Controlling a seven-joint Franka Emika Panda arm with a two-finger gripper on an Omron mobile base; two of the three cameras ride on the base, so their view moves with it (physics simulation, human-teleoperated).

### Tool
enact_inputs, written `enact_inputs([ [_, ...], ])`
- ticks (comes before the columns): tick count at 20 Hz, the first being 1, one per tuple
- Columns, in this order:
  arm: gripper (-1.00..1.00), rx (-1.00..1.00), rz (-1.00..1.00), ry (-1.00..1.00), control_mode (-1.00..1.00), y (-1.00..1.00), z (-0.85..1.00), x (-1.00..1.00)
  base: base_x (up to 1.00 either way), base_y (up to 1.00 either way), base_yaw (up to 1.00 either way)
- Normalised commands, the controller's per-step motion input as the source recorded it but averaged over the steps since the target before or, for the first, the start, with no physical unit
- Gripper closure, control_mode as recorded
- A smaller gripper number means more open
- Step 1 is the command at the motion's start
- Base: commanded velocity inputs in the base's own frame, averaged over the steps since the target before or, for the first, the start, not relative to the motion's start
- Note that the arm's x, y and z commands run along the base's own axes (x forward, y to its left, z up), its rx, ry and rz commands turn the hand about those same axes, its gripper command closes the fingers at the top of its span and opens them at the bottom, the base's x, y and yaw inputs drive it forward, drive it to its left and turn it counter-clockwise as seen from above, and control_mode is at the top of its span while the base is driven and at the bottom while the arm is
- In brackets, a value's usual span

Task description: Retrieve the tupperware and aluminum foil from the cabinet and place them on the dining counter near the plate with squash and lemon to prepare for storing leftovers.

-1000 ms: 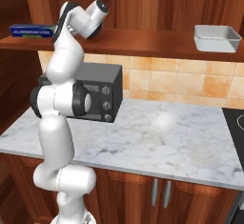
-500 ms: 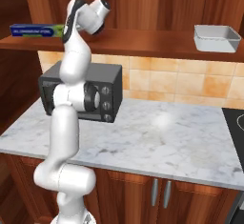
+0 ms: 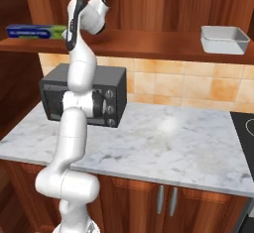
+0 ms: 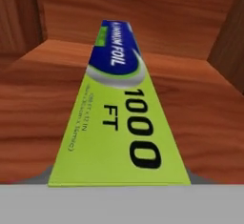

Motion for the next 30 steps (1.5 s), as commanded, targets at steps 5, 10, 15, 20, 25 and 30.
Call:
enact_inputs([
  [5, 1.00, -0.13, -0.07, -0.14, -1.00, 0.12, -0.35, -0.83, 0.00, 0.00, 0.00],
  [10, 1.00, 0.27, -0.15, -0.09, -1.00, -0.27, -0.67, -0.54, 0.00, 0.00, 0.00],
  [15, 1.00, 0.67, -0.04, -0.17, -1.00, -0.54, -0.10, -0.25, 0.00, 0.00, 0.00],
  [20, 1.00, 0.29, -0.17, -0.06, -1.00, -0.49, -0.20, -0.74, 0.00, 0.00, 0.00],
  [25, 1.00, 0.09, -0.04, -0.08, -1.00, -0.17, 0.08, -1.00, 0.00, 0.00, 0.00],
  [30, 1.00, -0.02, 0.00, 0.05, -1.00, -0.16, 0.22, -1.00, 0.00, 0.00, 0.00],
])
